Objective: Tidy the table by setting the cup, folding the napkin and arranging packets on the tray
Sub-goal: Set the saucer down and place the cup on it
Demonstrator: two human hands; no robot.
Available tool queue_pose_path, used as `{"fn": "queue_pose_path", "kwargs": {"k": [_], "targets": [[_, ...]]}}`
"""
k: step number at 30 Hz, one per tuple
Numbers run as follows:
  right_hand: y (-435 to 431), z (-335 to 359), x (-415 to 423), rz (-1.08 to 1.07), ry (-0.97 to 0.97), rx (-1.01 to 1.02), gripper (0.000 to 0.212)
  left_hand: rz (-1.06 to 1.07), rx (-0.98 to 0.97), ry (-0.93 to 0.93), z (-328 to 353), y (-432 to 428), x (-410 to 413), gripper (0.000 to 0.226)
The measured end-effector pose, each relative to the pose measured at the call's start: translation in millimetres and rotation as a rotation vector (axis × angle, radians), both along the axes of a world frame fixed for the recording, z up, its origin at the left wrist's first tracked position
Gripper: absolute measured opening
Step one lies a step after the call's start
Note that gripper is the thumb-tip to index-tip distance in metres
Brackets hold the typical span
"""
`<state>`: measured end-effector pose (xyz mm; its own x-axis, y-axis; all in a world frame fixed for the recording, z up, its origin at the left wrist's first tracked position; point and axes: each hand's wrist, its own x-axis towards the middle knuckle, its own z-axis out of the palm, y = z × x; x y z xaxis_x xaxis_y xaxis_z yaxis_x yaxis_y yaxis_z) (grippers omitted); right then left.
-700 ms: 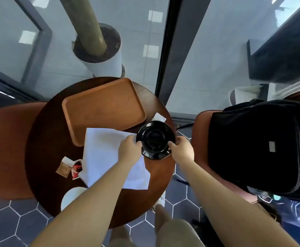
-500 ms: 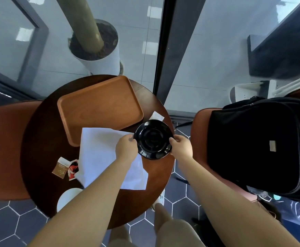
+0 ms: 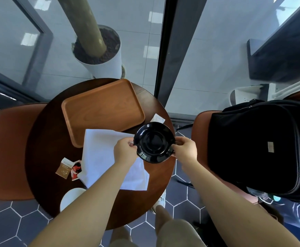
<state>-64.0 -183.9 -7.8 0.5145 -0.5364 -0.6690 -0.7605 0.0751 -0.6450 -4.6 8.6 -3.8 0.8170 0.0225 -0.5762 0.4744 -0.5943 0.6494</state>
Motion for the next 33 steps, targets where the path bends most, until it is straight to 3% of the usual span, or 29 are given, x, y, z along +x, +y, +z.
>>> {"fn": "queue_pose_path", "kwargs": {"k": [17, 20, 29, 33], "targets": [[62, 31, -3, 0.072, -0.061, 0.03, 0.031, 0.176, -0.07, -0.046, 41, 69, -22, 0.038], [78, 38, 1, 0.127, -0.071, 0.023, 0.031, 0.223, -0.093, -0.066, 49, 87, -27, 0.046], [144, 63, 23, 0.344, -0.128, 0.01, 0.036, 0.42, -0.207, -0.102, 74, 159, -37, 0.03], [180, 71, 37, 0.41, -0.146, 0.019, 0.032, 0.521, -0.247, -0.116, 81, 196, -41, 0.036]]}}
